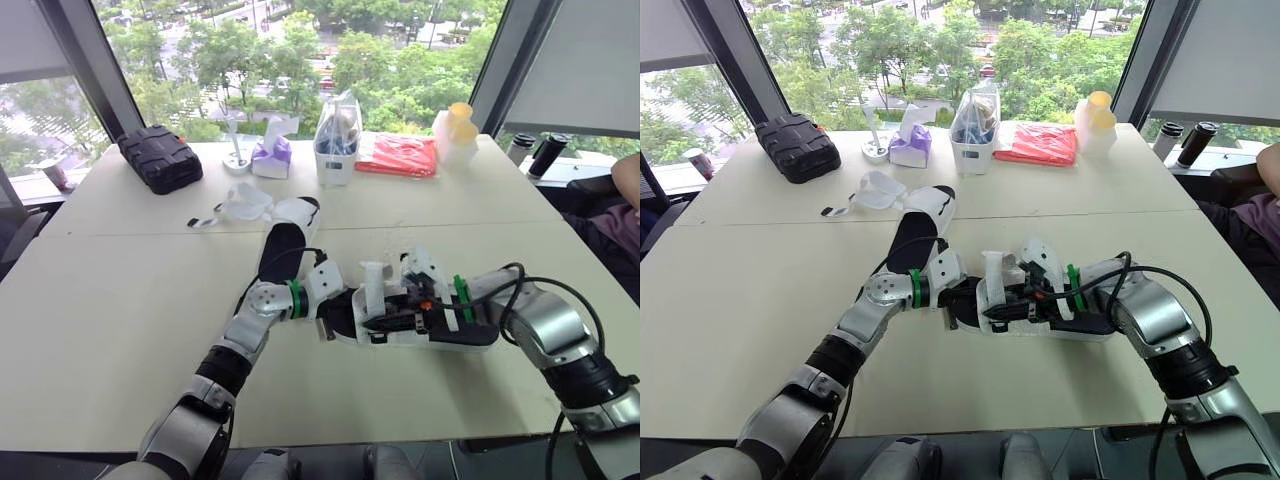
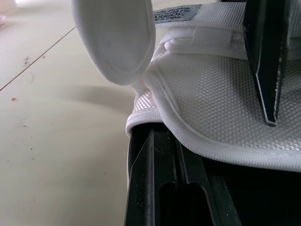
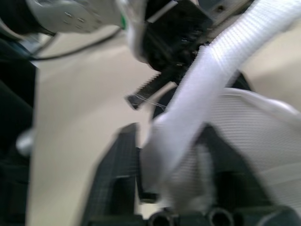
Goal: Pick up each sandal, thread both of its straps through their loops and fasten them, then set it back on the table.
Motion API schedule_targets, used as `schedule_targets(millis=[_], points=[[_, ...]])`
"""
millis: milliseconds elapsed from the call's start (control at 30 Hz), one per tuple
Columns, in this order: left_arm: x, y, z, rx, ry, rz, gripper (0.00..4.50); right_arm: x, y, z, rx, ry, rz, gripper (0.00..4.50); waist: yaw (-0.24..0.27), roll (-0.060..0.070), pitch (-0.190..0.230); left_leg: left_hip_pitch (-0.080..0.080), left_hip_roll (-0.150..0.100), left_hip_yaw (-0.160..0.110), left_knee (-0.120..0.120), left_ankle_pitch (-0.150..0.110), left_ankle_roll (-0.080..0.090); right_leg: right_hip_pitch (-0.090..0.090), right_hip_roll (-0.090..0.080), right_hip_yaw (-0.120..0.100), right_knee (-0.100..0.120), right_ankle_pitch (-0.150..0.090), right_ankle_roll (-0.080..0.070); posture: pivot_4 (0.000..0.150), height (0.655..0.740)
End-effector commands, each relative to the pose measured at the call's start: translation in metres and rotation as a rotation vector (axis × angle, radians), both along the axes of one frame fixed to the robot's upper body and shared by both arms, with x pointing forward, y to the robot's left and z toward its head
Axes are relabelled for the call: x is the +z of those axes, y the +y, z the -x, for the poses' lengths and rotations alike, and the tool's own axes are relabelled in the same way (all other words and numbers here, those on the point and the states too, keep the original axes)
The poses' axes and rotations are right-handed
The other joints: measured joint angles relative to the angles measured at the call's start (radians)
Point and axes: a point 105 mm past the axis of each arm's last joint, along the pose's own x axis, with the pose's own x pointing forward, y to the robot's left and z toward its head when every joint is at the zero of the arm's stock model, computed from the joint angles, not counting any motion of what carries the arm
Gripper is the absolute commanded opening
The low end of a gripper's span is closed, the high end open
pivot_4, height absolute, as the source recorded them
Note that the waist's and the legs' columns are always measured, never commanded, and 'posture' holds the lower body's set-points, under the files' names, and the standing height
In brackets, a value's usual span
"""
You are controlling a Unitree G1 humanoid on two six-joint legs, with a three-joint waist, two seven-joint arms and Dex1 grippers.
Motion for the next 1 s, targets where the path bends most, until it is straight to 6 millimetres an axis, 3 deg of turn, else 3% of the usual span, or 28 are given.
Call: schedule_targets(millis=[33, 233, 400, 567, 800, 1000], points=[[-0.008, -0.004, 0.004, -0.017, 0.021, -0.016, 0.00, 0.021, -0.004, 0.008, -0.035, -0.008, -0.062, 3.95, 0.001, 0.000, 0.000, 0.000, 0.000, 0.000, 0.000, 0.000, 0.000, 0.000, 0.000, 0.000, 0.000, 0.000, 0.000, 0.150, 0.7400], [-0.008, -0.005, 0.005, -0.027, 0.027, -0.014, 0.00, 0.039, -0.024, 0.018, -0.198, 0.028, -0.185, 3.95, 0.005, 0.000, 0.000, -0.001, 0.000, 0.000, 0.000, 0.000, 0.000, 0.000, 0.000, 0.000, 0.000, 0.000, 0.000, 0.150, 0.7400], [-0.008, -0.006, 0.006, -0.038, 0.032, -0.013, 0.00, 0.042, -0.036, 0.034, -0.286, 0.077, -0.255, 3.95, 0.007, 0.000, 0.000, -0.001, 0.000, 0.000, 0.000, 0.000, 0.000, 0.000, 0.000, 0.000, -0.001, 0.000, 0.000, 0.150, 0.7400], [-0.007, -0.007, 0.006, -0.050, 0.042, -0.007, 0.00, 0.039, -0.032, 0.056, -0.304, 0.135, -0.292, 3.95, 0.019, 0.000, 0.000, -0.001, 0.000, 0.001, 0.000, -0.001, 0.001, 0.000, 0.000, 0.000, -0.001, 0.000, 0.000, 0.150, 0.7400], [-0.007, -0.010, 0.008, -0.077, 0.048, -0.010, 0.00, -0.002, -0.024, 0.095, -0.312, 0.268, -0.176, 3.95, 0.025, 0.000, 0.000, -0.001, 0.000, 0.001, 0.000, -0.001, 0.002, 0.000, 0.000, 0.000, -0.001, 0.000, 0.000, 0.150, 0.7400], [-0.006, -0.012, 0.007, -0.085, 0.046, -0.011, 0.00, -0.022, -0.029, 0.081, -0.415, 0.248, -0.181, 3.95, 0.024, 0.000, 0.000, 0.000, 0.001, 0.002, 0.000, -0.001, 0.002, 0.000, 0.000, 0.000, -0.002, 0.000, 0.001, 0.150, 0.7400]])
